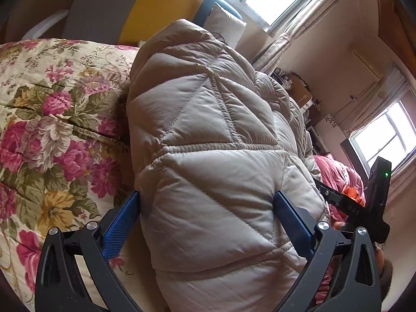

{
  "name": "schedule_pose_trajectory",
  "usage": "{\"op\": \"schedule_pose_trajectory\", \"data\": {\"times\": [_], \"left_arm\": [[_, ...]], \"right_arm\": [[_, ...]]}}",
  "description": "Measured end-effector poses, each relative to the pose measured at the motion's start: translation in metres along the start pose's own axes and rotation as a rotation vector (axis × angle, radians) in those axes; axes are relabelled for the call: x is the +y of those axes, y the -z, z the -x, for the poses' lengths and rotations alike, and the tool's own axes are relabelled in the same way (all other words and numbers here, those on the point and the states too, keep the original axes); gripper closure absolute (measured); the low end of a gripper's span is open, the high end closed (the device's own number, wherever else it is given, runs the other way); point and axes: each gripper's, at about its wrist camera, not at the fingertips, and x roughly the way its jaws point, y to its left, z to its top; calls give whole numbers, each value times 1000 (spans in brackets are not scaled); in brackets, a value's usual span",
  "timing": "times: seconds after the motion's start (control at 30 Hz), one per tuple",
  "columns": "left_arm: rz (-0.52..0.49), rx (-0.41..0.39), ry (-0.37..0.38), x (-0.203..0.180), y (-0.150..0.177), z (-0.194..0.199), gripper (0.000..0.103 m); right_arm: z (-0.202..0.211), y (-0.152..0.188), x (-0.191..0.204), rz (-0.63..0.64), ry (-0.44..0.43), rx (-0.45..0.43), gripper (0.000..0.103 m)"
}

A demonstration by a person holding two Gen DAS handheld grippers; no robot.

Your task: Fold large clothes

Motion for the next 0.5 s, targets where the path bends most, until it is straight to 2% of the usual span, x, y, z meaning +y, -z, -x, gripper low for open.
{"op": "schedule_pose_trajectory", "data": {"times": [0.1,0.3,0.5], "left_arm": [[-3,-27,9,1,-1,5,3],[-56,-4,1,-5,1,0,3],[-84,37,9,-8,3,-2,3]], "right_arm": [[4,2,-2,-9,-56,23,2],[-16,7,-10,-59,-109,84,2],[-41,12,-23,-153,-243,135,2]]}}
